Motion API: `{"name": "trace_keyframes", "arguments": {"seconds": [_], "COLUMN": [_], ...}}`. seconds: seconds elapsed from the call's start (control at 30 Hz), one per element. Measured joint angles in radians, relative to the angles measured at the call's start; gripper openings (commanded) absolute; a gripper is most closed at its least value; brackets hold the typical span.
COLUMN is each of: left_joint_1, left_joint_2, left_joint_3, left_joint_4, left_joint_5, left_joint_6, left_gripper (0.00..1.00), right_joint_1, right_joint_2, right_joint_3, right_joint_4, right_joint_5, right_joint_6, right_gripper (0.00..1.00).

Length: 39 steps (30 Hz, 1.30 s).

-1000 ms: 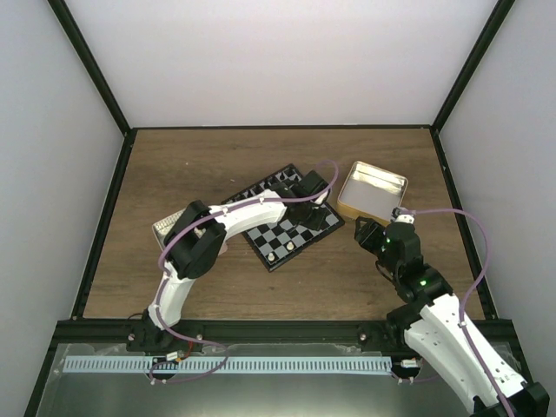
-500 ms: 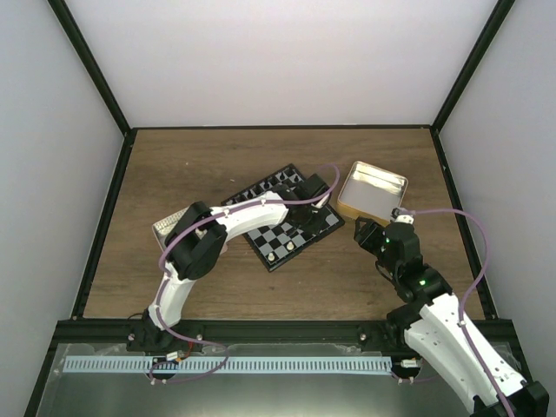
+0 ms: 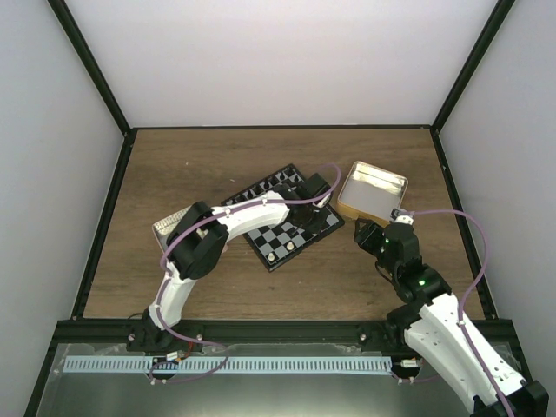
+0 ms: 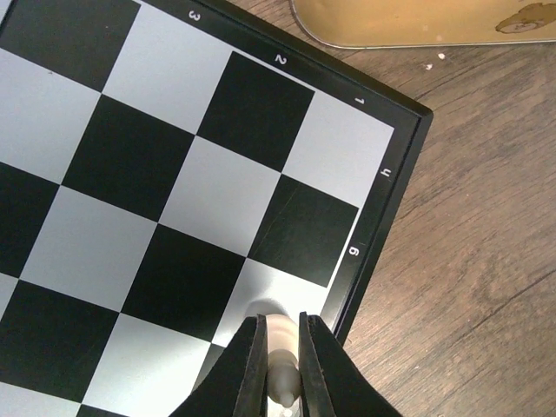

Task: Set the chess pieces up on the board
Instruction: Place the chess piece on the chessboard, then adjust the chess piece on the chessboard.

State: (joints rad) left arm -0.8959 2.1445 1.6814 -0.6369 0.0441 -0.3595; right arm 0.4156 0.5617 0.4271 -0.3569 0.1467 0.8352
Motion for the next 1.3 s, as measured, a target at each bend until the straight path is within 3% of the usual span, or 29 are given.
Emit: {"name": "trace_keyframes", "arguments": {"seconds": [0.13,0.3,0.5,0.67,0.83,1.13,1.3], "left_joint_1": [0.0,0.0,0.004,0.014,0.019,0.02,0.021], "left_joint_2": [0.005,0.006,-0.038,-0.121,-0.139,-0.118,-0.066], "left_joint_3": [0.0,0.0,-0.006,-0.037,-0.101,-0.14,-0.134], "left_joint_4": [-0.001,0.001,0.008,0.023,0.051,0.077,0.083], "left_joint_5": [-0.011,-0.013,-0.013,-0.013,0.01,0.069,0.081], "left_joint_6": [-0.005,-0.016,-0.034,-0.041,-0.053,-0.073,-0.084], "left_gripper": [0.31,0.43,0.45,0.55,0.54,0.31,0.29], "right_joint_1": [0.0,0.0,0.0,0.0,0.0,0.0,0.0], "right_joint_2": [0.0,0.0,0.001,0.002,0.002,0.004,0.005], "right_joint_3": [0.0,0.0,0.0,0.0,0.0,0.0,0.0], "right_joint_4": [0.0,0.0,0.0,0.0,0.0,0.0,0.0], "right_joint_5": [0.0,0.0,-0.001,-0.004,-0.005,-0.005,-0.005], "right_joint_6": [0.0,0.0,0.0,0.0,0.0,0.0,0.0], "right_gripper": [0.59,0.59,0.59,0.59,0.59,0.59,0.59]}}
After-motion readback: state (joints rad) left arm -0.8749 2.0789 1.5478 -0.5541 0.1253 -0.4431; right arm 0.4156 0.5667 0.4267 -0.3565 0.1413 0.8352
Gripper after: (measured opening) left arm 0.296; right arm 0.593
